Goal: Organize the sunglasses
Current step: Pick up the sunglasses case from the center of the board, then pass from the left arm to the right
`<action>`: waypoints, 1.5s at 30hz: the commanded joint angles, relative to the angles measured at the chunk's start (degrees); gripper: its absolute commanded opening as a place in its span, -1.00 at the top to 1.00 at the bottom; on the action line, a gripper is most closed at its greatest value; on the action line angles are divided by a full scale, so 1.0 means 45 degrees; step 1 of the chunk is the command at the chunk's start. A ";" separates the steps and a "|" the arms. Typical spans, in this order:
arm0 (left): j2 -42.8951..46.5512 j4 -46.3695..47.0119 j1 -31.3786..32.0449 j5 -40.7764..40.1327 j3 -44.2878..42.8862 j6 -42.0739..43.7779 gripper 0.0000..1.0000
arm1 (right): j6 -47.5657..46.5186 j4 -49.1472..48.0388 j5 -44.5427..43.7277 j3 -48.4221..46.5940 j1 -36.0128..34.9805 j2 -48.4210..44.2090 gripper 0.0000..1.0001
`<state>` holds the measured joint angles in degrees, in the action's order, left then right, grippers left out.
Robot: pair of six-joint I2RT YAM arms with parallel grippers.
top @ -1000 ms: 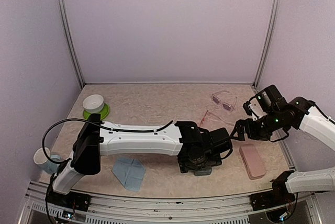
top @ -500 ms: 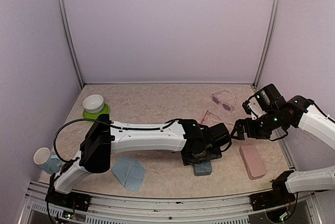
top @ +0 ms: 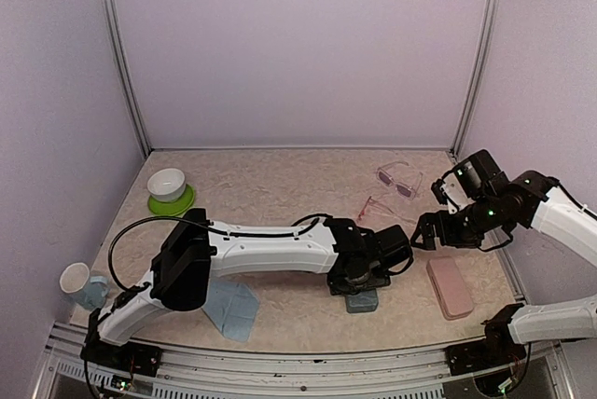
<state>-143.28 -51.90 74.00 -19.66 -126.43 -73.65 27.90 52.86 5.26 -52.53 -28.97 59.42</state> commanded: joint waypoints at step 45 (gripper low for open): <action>0.7174 0.6257 0.0942 -0.0070 0.4777 0.5521 0.18 | -0.0723 -0.2298 0.3208 -0.1979 0.0129 -0.3106 -1.00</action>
<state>-117.36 -32.77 78.08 -23.03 -107.70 -54.78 24.80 46.35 10.92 -59.27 -28.82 47.53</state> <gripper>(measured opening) 0.707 0.999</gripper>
